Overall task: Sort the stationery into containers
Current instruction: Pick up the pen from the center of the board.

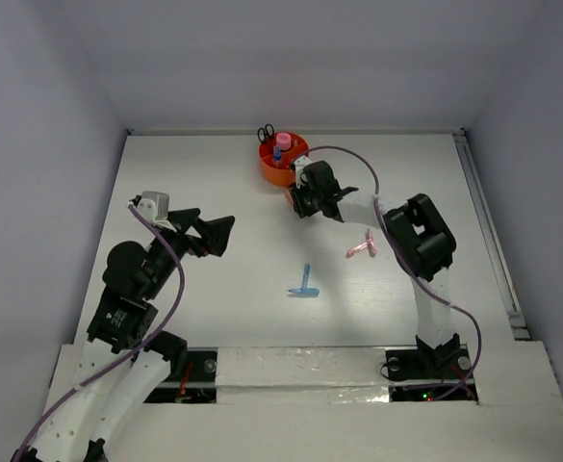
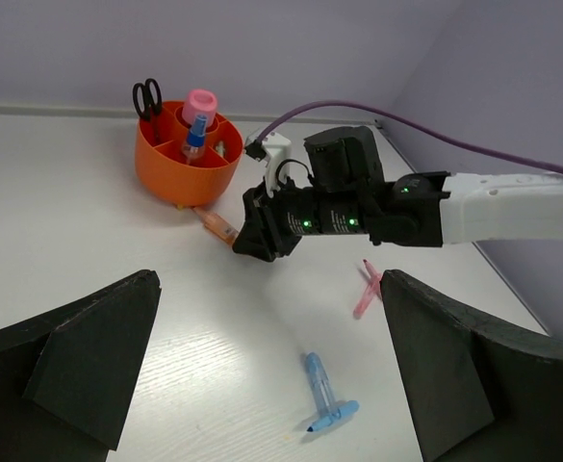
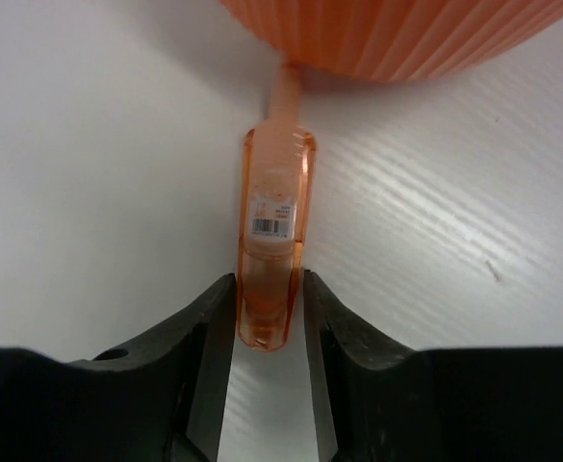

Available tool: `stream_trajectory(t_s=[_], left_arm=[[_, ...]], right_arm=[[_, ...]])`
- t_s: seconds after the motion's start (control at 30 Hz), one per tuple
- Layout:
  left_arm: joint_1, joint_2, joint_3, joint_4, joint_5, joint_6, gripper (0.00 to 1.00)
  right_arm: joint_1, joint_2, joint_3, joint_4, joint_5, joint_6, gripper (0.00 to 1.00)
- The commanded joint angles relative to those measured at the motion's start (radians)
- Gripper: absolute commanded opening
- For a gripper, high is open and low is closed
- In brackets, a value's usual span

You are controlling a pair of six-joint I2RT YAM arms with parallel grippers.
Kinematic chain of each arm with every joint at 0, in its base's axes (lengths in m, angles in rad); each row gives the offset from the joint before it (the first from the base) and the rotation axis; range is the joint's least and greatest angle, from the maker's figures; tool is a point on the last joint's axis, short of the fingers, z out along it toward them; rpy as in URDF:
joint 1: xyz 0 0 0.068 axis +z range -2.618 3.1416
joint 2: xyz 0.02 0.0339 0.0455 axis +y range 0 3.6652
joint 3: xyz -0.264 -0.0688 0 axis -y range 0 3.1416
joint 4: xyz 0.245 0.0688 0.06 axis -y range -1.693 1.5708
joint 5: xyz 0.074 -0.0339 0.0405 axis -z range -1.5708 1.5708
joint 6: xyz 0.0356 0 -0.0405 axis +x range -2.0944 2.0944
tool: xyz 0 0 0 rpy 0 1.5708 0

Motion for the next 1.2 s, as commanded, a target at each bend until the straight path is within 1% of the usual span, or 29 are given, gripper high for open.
stream_trajectory(t_s=[0.0,0.07,0.1,0.33,0.5,0.77,0.8,0.83,0.93,0.97,1.03,1.1,1.13,1.17], left_arm=[[0.005,0.009,-0.013,0.05,0.017,-0.028,0.99],[0.005,0.01,-0.019,0.05,0.017,-0.057,0.99],[0.005,0.01,-0.022,0.05,0.017,-0.069,0.99],[0.005,0.004,-0.059,0.081,-0.023,-0.164,0.99],[0.005,0.012,-0.12,0.134,0.003,-0.236,0.99],[0.005,0.021,-0.142,0.171,0.026,-0.246,0.99],[0.005,0.022,-0.142,0.173,0.026,-0.244,0.99],[0.005,0.024,-0.143,0.174,0.024,-0.243,0.99],[0.005,0.033,-0.146,0.176,0.024,-0.243,0.99],[0.005,0.035,-0.149,0.179,0.023,-0.244,0.99],[0.005,0.039,-0.156,0.182,0.018,-0.249,0.99],[0.005,0.048,-0.163,0.188,0.009,-0.261,0.97],[0.005,0.05,-0.169,0.196,0.006,-0.27,0.96],[0.005,0.055,-0.192,0.229,0.003,-0.281,0.95]], right_arm=[[0.033,-0.055,-0.071,0.002,0.049,0.02,0.41],[0.033,-0.057,-0.078,0.002,0.049,0.051,0.48],[0.033,-0.057,-0.083,0.002,0.049,0.055,0.48],[0.033,-0.058,-0.094,-0.008,0.049,0.063,0.5],[0.033,-0.063,-0.117,-0.004,0.09,0.078,0.5],[0.033,-0.081,-0.129,-0.007,0.113,0.089,0.47],[0.033,-0.083,-0.132,-0.007,0.115,0.091,0.46],[0.033,-0.083,-0.132,-0.008,0.113,0.091,0.41],[0.042,-0.077,-0.121,-0.027,0.118,0.094,0.39],[0.042,-0.078,-0.124,-0.025,0.118,0.092,0.34],[0.042,-0.078,-0.123,-0.033,0.115,0.097,0.31],[0.042,-0.089,-0.131,-0.033,0.12,0.107,0.16],[0.051,-0.098,-0.135,-0.03,0.118,0.114,0.1],[0.051,-0.112,-0.158,-0.021,0.116,0.118,0.08]])
